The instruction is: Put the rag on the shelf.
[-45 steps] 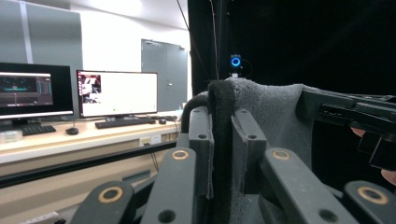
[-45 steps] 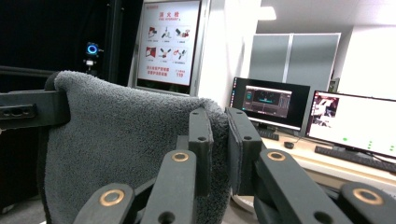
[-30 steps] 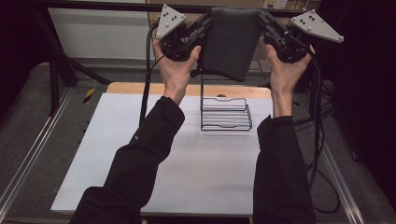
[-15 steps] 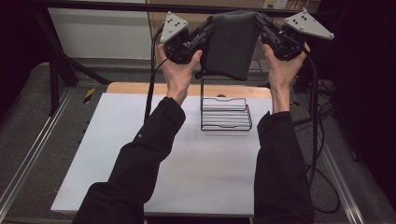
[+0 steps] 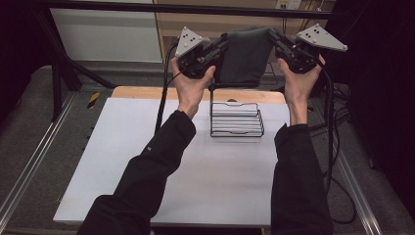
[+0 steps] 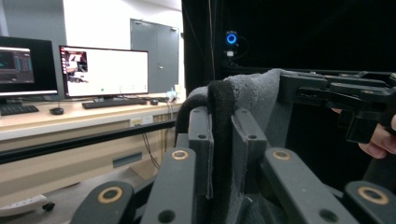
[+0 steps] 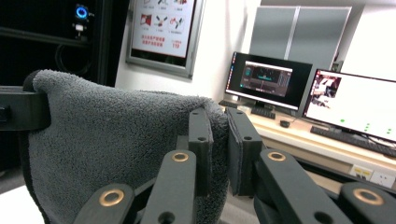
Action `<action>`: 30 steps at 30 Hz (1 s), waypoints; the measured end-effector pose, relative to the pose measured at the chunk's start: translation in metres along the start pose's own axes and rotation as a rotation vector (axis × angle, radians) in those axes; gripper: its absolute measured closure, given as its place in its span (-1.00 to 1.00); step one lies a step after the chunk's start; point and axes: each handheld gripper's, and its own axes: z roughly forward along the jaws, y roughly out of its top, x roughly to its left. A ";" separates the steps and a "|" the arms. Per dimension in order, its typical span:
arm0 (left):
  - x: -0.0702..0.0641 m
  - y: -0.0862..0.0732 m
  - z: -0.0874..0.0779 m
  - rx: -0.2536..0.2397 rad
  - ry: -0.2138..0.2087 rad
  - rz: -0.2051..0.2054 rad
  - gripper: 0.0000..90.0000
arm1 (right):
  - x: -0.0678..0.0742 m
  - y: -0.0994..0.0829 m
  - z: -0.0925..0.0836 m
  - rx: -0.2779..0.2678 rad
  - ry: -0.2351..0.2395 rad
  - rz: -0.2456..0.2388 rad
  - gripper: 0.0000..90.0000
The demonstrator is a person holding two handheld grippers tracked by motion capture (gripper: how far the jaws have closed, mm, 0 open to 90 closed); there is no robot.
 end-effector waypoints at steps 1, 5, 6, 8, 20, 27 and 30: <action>-0.001 -0.003 0.000 0.003 -0.003 -0.001 0.77 | 0.000 -0.002 -0.002 0.006 0.001 0.001 0.81; -0.005 -0.013 -0.001 0.017 -0.015 -0.010 0.77 | -0.001 -0.011 -0.009 0.028 0.005 -0.003 0.81; -0.006 -0.015 -0.001 0.023 -0.018 -0.013 0.76 | -0.001 -0.013 -0.010 0.034 0.006 -0.002 0.81; -0.008 -0.020 -0.001 0.034 -0.021 -0.014 0.76 | -0.001 -0.018 -0.013 0.050 0.006 0.002 0.81; -0.013 -0.041 0.000 0.079 -0.038 -0.038 0.76 | -0.003 -0.035 -0.023 0.116 0.024 0.006 0.81; -0.009 -0.047 -0.002 0.103 -0.036 -0.054 0.75 | -0.001 -0.038 -0.019 0.132 0.036 -0.012 0.81; -0.011 -0.046 -0.006 0.109 -0.049 -0.050 0.75 | 0.000 -0.038 -0.019 0.126 0.043 -0.011 0.81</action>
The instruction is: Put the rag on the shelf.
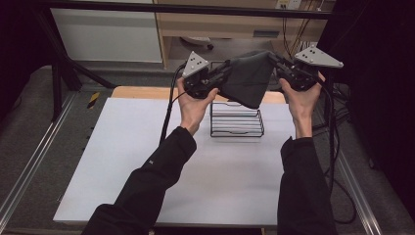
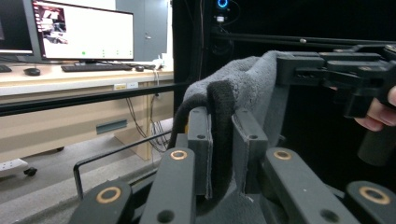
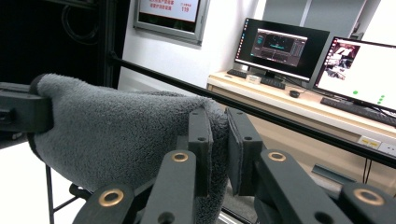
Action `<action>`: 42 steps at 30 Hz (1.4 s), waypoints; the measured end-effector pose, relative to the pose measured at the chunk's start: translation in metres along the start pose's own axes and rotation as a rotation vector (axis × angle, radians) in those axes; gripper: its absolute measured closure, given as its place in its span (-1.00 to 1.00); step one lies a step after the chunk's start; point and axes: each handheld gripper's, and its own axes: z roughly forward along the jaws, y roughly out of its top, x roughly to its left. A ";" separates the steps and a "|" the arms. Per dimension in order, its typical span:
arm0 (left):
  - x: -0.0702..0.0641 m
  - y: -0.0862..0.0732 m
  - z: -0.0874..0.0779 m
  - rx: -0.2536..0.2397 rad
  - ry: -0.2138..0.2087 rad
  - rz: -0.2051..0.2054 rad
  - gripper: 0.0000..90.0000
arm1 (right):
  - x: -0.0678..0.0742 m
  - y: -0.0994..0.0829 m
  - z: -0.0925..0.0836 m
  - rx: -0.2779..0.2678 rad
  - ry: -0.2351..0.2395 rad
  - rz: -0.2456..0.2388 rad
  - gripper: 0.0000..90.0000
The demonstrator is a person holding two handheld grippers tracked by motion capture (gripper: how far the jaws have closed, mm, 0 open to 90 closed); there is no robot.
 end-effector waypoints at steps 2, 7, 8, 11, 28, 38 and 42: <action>-0.002 0.002 -0.002 0.007 -0.009 0.013 0.75 | 0.000 0.001 0.000 -0.002 0.003 -0.002 0.81; -0.013 0.010 0.000 0.019 -0.041 -0.003 0.75 | -0.003 0.005 -0.001 -0.005 -0.007 -0.002 0.81; -0.016 0.011 0.001 0.024 -0.047 0.001 0.75 | -0.004 0.005 -0.002 -0.006 -0.009 0.001 0.81; -0.021 0.011 0.003 0.038 -0.040 0.028 0.75 | -0.005 0.006 -0.003 -0.006 -0.012 0.002 0.81; -0.004 -0.019 -0.020 0.093 0.012 0.063 0.74 | 0.014 -0.015 -0.016 0.019 0.074 -0.039 0.80; -0.005 -0.027 -0.030 0.177 0.002 0.066 0.67 | 0.027 -0.029 -0.032 0.067 0.122 -0.026 0.80; -0.002 -0.014 -0.038 0.188 -0.003 0.063 0.51 | 0.032 -0.034 -0.035 0.089 0.134 -0.036 0.80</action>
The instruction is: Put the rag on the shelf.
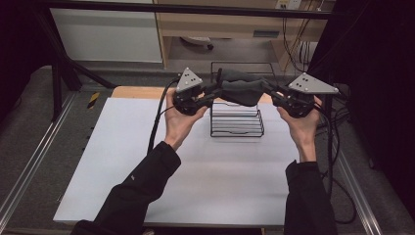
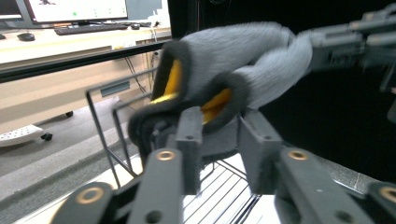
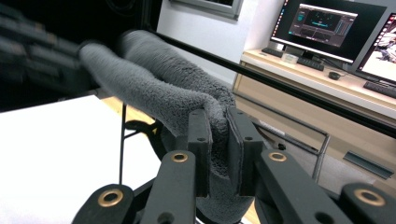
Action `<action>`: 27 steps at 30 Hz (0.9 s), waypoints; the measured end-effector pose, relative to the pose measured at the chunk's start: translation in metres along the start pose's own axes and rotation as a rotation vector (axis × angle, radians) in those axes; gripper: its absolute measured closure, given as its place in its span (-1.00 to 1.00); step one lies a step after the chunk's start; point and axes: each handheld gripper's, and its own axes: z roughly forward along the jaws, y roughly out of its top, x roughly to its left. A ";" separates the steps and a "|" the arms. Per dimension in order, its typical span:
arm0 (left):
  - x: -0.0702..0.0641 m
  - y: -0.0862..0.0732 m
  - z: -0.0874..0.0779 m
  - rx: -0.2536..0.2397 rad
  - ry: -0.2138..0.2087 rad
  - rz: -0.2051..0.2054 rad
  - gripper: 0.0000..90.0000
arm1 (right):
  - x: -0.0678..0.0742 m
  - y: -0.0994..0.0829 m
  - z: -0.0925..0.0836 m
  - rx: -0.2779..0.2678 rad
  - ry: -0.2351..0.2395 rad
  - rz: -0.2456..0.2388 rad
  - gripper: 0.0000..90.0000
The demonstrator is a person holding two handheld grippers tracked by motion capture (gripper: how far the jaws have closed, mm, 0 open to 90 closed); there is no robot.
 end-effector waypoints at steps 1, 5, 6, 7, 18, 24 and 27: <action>0.001 0.005 -0.002 0.003 -0.005 -0.013 0.41 | 0.001 -0.001 0.000 0.005 0.000 -0.003 0.80; 0.004 0.027 -0.005 0.027 0.004 -0.018 0.08 | 0.004 -0.003 -0.001 0.010 0.006 -0.009 0.80; 0.004 0.032 -0.004 0.026 0.012 -0.011 0.02 | 0.004 -0.003 -0.002 0.014 0.008 -0.011 0.80; 0.004 0.037 -0.002 0.025 0.019 -0.006 -0.04 | 0.004 -0.003 -0.003 0.014 0.009 -0.014 0.80; 0.004 0.045 0.023 0.127 -0.032 -0.034 0.20 | 0.007 -0.008 -0.006 0.024 0.020 -0.024 0.80; 0.003 0.029 0.019 0.176 -0.056 -0.048 0.63 | 0.007 -0.014 0.000 0.042 -0.002 -0.022 0.78; 0.001 0.020 0.020 0.187 -0.055 -0.040 0.70 | 0.008 -0.017 0.003 0.048 -0.006 -0.014 0.77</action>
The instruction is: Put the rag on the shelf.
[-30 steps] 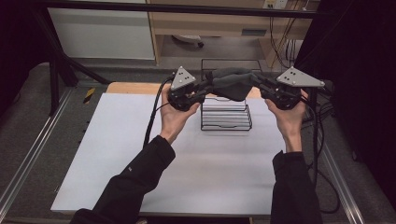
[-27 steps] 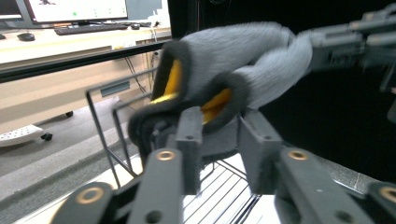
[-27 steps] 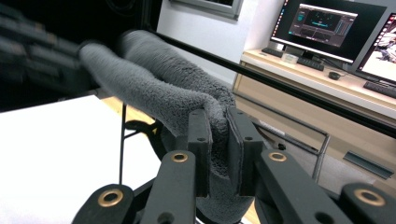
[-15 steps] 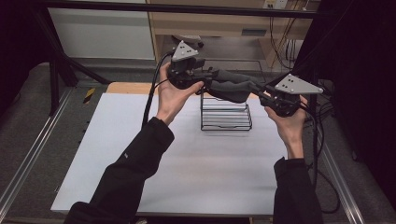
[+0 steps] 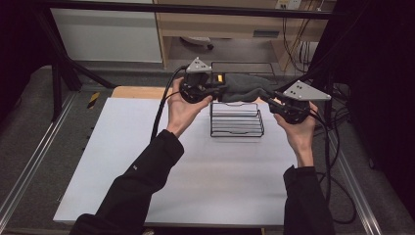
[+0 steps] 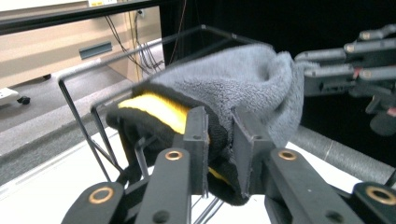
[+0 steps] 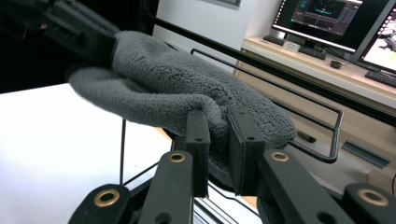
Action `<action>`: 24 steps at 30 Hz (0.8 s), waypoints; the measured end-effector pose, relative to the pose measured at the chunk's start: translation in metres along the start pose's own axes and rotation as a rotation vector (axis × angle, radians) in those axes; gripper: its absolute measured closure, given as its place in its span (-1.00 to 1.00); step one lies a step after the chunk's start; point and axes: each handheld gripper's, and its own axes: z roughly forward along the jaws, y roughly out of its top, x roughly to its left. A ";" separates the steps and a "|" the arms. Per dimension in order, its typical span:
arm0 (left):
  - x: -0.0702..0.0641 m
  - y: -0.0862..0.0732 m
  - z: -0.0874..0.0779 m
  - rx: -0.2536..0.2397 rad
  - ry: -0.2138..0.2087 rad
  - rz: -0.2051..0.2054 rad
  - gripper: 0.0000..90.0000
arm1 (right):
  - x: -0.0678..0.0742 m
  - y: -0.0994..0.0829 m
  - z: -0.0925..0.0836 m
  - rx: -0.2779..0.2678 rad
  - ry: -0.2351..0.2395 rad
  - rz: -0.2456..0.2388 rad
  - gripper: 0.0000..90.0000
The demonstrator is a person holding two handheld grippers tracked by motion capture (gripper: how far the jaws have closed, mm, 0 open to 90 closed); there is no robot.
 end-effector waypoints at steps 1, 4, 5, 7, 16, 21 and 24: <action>0.000 -0.003 0.001 0.000 0.004 0.000 0.72 | 0.000 0.000 0.001 0.000 -0.002 -0.001 0.76; -0.001 -0.011 0.005 -0.005 0.009 -0.003 0.77 | 0.001 -0.001 0.000 0.006 -0.001 0.003 0.72; -0.001 -0.013 0.007 -0.004 0.013 0.002 0.78 | 0.001 -0.001 0.000 0.009 0.000 0.006 0.70; 0.000 -0.017 0.010 -0.007 0.014 0.004 0.80 | 0.001 -0.001 -0.002 0.017 0.009 0.014 0.62; -0.003 -0.023 0.014 0.007 0.045 0.054 0.82 | -0.001 0.005 -0.014 -0.034 0.022 0.146 0.26; -0.005 -0.026 0.011 0.025 0.042 0.081 0.84 | -0.004 -0.005 -0.004 0.013 -0.011 0.214 0.19; -0.005 -0.026 0.008 0.030 0.026 0.081 0.86 | -0.006 -0.016 0.004 0.065 -0.028 0.255 0.19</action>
